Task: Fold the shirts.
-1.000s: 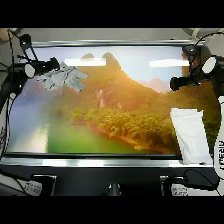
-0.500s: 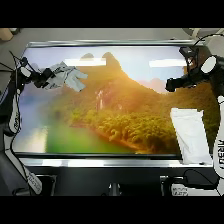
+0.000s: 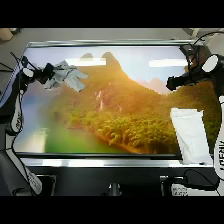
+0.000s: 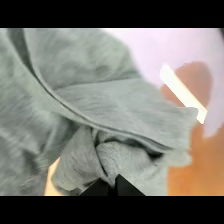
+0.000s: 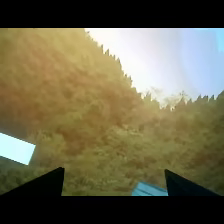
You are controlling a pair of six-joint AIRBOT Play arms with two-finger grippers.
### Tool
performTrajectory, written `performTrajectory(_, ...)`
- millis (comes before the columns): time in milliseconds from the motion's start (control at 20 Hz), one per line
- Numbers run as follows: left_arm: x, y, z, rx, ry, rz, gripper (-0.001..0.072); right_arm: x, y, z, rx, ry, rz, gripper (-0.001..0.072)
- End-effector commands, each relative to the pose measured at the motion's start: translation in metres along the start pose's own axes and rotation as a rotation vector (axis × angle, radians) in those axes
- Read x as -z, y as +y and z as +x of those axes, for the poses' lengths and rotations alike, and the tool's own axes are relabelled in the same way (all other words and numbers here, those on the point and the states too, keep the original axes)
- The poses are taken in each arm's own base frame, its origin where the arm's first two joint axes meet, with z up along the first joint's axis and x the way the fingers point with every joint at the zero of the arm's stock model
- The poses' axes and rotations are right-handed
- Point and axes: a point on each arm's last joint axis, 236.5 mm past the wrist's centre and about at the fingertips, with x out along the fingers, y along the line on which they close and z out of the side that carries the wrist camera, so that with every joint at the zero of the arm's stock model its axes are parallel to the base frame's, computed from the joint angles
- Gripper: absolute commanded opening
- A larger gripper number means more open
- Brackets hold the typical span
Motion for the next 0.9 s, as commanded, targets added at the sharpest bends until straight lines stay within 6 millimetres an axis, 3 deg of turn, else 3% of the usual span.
performTrajectory(0,-0.033,-0.116,-0.088,0.208,-0.124,0.362,0.0020,-0.023,-0.024,-0.050,0.138,-0.087,-0.116,0.0688)
performTrajectory(100,-0.034,-0.202,-0.186,0.317,-0.214,0.598,0.0020,-0.048,-0.031,-0.113,0.225,-0.208,-0.137,0.0687)
performTrajectory(200,-0.011,-0.277,-0.294,0.443,-0.294,0.734,0.0021,-0.066,-0.026,-0.187,0.288,-0.357,-0.145,0.0686)
performTrajectory(300,0.030,-0.330,-0.383,0.572,-0.335,0.820,0.0020,-0.068,-0.014,-0.261,0.337,-0.496,-0.137,0.0683)
performTrajectory(400,0.080,-0.355,-0.430,0.669,-0.294,0.893,0.0021,-0.053,0.000,-0.311,0.364,-0.563,-0.144,0.0683)
performTrajectory(450,0.106,-0.359,-0.435,0.691,-0.234,0.931,0.0021,-0.040,0.008,-0.325,0.363,-0.562,-0.141,0.0683)
performTrajectory(550,0.171,-0.356,-0.422,0.725,-0.039,1.005,0.0021,-0.009,0.020,-0.340,0.348,-0.512,-0.139,0.0683)
performTrajectory(650,0.244,-0.344,-0.388,0.742,0.182,1.039,0.0021,0.019,0.031,-0.338,0.315,-0.425,-0.135,0.0683)
performTrajectory(850,0.426,-0.291,-0.298,0.697,0.588,1.059,0.0021,0.053,0.040,-0.314,0.238,-0.249,-0.125,0.0680)
